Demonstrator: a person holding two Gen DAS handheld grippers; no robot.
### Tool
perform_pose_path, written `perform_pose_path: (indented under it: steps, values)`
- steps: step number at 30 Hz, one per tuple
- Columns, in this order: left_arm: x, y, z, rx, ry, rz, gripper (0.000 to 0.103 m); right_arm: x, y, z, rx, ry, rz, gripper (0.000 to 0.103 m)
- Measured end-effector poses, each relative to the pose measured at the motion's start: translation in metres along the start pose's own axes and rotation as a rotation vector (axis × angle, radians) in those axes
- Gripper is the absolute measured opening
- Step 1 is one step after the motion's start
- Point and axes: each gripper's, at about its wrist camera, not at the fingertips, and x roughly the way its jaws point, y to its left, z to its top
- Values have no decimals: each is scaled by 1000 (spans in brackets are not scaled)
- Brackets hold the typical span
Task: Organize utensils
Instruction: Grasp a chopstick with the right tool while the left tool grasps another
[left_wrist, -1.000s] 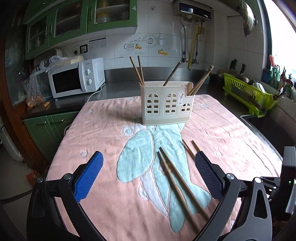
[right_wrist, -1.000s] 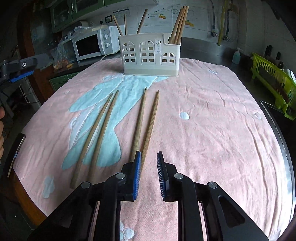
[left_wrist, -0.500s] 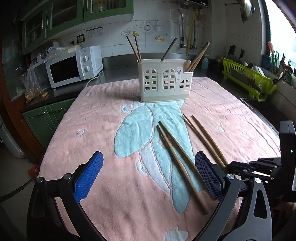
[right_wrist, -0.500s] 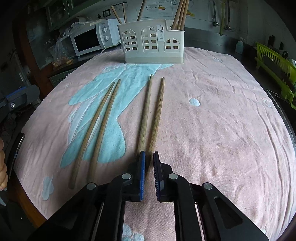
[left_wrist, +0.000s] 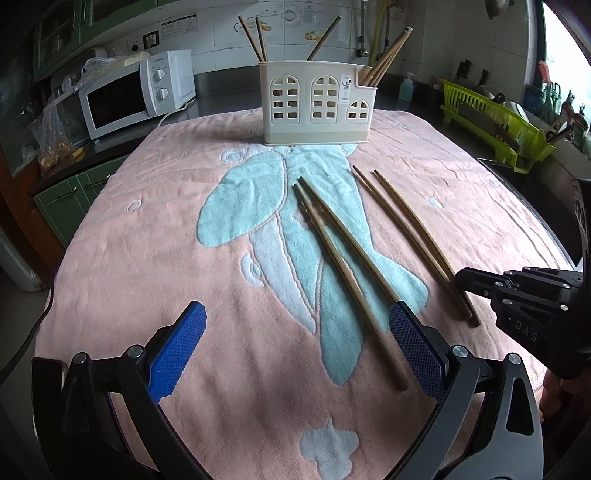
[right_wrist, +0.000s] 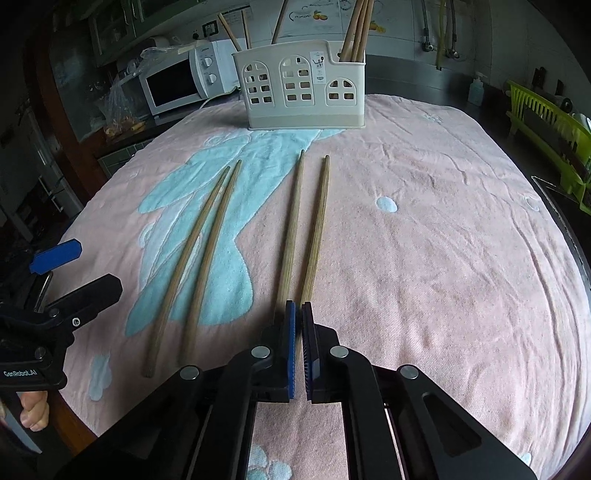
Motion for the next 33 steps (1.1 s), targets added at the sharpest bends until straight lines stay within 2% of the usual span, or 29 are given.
perform_pose_path:
  steps: [6,24,33]
  values:
    - [-5,11,4,-24,-14,23,98,1,3,2,-5,1,0,4]
    - [-7,22,0,-57,-15,25,98,3,10,4,-35,15,-15,4]
    - [-4,21,1,-54,-3,14,98,-1,-10,-1,13,18,-13,4]
